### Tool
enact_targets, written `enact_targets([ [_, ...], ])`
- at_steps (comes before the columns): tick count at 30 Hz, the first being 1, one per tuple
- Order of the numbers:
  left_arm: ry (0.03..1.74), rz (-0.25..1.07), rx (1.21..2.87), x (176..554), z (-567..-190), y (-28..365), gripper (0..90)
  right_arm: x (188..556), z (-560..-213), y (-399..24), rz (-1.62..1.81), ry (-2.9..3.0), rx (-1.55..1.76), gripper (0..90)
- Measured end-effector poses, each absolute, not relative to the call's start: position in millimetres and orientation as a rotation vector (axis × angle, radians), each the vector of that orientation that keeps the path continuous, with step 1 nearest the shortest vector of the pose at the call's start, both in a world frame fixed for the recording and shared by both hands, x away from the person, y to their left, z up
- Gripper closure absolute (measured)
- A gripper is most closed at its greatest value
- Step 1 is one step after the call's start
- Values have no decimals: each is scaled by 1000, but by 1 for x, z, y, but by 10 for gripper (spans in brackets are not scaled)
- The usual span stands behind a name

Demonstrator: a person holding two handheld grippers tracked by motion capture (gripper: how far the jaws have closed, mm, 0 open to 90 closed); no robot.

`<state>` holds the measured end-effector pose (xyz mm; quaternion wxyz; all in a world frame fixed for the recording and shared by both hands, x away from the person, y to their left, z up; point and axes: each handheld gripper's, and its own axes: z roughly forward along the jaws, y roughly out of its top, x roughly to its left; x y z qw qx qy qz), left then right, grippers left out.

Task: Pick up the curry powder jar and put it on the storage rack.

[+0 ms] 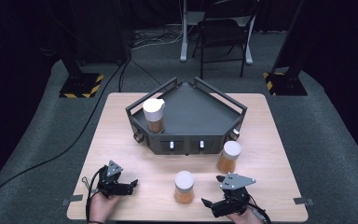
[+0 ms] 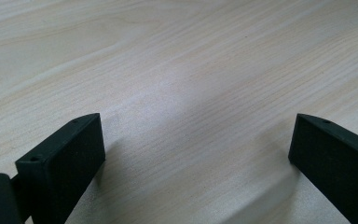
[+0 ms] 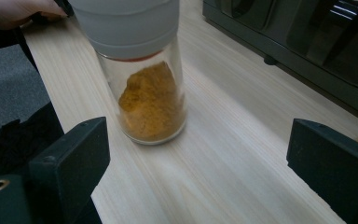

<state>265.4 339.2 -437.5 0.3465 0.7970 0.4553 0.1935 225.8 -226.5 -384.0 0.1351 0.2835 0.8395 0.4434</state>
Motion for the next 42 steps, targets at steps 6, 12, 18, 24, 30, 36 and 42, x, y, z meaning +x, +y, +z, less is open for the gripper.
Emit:
enact_targets([
  [6, 1182, 502, 2068, 265, -437, 339, 33, 229, -382, -215, 1304, 2441, 791, 53],
  [12, 1182, 501, 2068, 265, -437, 339, 33, 231, -379, -205, 1319, 2450, 768, 55],
  [18, 1181, 502, 2068, 265, -437, 339, 33, 232, -378, -195, 1333, 2457, 738, 56],
  [24, 1182, 501, 2068, 265, -437, 339, 33, 237, -381, -190, 1379, 2459, 739, 58],
  [30, 1181, 502, 2068, 265, -437, 339, 33, 242, -386, -183, 1401, 2455, 744, 95],
  [36, 1182, 502, 2068, 265, -437, 339, 33, 245, -389, -178, 1413, 2443, 759, 127],
  [42, 1182, 501, 2068, 265, -437, 339, 33, 244, -393, -176, 1426, 2419, 756, 206],
])
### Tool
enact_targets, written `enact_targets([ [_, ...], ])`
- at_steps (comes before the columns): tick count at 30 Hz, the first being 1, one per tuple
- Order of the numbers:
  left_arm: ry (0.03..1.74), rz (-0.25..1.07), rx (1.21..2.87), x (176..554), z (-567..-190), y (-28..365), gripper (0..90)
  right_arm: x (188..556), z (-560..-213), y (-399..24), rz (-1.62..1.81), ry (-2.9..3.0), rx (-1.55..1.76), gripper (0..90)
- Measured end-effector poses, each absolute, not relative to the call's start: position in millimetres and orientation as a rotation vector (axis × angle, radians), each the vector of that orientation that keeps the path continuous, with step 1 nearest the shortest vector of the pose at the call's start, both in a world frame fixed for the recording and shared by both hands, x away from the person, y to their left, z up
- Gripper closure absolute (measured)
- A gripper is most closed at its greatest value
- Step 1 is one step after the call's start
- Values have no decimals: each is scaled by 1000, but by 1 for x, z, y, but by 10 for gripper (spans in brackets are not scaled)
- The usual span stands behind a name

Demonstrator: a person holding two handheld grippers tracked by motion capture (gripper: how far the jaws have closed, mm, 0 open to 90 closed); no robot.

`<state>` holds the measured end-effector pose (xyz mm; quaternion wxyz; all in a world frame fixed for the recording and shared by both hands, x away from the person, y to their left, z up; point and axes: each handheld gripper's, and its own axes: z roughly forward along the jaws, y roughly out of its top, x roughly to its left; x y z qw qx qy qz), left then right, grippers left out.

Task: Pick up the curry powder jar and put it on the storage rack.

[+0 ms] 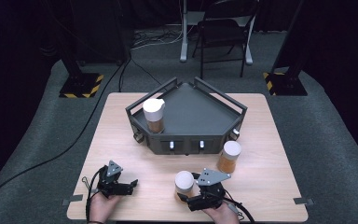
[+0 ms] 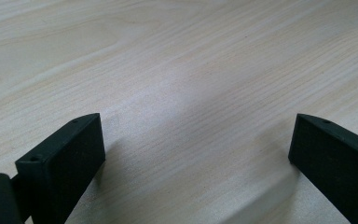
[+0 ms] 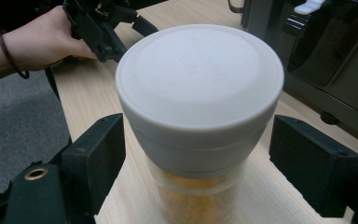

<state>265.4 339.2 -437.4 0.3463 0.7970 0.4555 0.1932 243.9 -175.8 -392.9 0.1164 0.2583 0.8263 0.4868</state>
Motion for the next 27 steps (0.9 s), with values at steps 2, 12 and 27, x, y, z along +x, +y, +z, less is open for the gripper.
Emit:
enact_targets([
  [2, 1180, 501, 2069, 266, -437, 339, 33, 243, -394, -176, 1429, 2412, 756, 208],
  [12, 1180, 501, 2069, 266, -437, 339, 32, 242, -395, -169, 1406, 2408, 730, 332],
  [27, 1180, 500, 2069, 266, -437, 339, 32, 238, -386, -164, 1355, 2412, 734, 341],
])
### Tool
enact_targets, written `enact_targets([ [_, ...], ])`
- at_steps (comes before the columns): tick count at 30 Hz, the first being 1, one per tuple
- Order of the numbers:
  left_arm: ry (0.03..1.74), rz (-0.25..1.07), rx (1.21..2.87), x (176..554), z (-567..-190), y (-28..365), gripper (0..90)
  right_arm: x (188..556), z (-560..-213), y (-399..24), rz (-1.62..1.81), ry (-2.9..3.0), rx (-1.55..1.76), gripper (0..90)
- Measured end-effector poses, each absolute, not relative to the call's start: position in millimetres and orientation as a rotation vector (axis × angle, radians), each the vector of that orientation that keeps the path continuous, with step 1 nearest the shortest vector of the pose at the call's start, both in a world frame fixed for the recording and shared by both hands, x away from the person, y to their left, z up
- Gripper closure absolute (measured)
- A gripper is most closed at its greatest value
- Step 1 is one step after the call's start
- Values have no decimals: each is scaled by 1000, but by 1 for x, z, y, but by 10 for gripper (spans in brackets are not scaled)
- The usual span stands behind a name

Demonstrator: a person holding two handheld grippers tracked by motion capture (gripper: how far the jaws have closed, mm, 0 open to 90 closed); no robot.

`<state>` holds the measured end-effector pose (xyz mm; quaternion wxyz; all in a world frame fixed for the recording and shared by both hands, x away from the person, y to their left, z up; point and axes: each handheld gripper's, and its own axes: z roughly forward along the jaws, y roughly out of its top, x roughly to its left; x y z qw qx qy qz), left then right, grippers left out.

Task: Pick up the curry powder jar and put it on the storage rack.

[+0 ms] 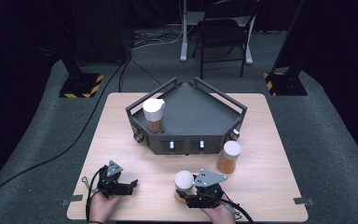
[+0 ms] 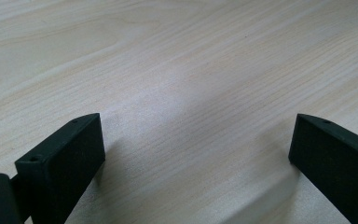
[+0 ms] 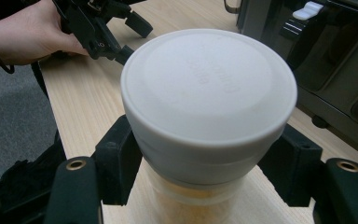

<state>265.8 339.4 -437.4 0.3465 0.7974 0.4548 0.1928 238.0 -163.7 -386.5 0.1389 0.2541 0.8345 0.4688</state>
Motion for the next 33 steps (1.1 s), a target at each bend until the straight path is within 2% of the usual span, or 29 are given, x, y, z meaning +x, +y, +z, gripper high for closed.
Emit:
enact_targets([
  [10, 1180, 500, 2069, 266, -437, 339, 32, 239, -380, -167, 1353, 2405, 749, 341],
  [33, 1180, 500, 2069, 266, -437, 339, 31, 246, -341, -173, 1343, 2353, 809, 341],
])
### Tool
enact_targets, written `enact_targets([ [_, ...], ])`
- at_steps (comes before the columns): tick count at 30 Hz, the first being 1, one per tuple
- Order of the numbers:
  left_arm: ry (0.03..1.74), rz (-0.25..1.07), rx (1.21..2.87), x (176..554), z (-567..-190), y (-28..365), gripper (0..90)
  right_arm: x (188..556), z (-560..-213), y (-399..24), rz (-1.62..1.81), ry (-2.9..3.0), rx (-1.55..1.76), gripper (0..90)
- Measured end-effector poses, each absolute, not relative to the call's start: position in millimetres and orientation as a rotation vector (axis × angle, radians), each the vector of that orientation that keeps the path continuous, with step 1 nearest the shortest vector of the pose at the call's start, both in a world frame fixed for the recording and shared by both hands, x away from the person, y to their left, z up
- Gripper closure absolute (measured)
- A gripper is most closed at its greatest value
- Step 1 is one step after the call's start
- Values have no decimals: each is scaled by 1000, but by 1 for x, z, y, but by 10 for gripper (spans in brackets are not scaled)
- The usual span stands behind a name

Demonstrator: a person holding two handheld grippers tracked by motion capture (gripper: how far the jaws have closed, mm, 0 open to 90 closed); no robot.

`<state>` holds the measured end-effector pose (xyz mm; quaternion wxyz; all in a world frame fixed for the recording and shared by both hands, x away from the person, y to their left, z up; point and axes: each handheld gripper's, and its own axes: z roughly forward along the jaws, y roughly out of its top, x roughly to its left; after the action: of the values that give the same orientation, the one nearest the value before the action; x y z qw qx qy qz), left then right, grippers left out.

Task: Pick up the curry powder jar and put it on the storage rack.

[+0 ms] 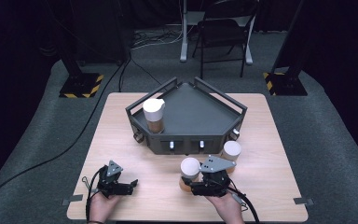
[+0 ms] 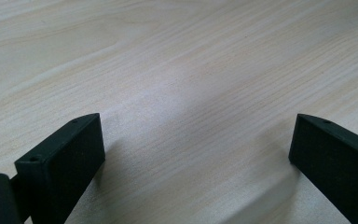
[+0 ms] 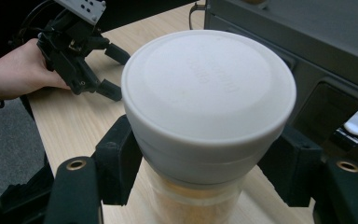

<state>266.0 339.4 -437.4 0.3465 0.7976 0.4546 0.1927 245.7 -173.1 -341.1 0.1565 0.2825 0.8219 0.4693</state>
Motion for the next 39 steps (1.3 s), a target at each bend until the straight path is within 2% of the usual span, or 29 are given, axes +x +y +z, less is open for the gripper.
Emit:
enact_targets([
  [39, 1178, 500, 2071, 266, -437, 339, 30, 282, -288, -164, 1298, 2261, 843, 342],
])
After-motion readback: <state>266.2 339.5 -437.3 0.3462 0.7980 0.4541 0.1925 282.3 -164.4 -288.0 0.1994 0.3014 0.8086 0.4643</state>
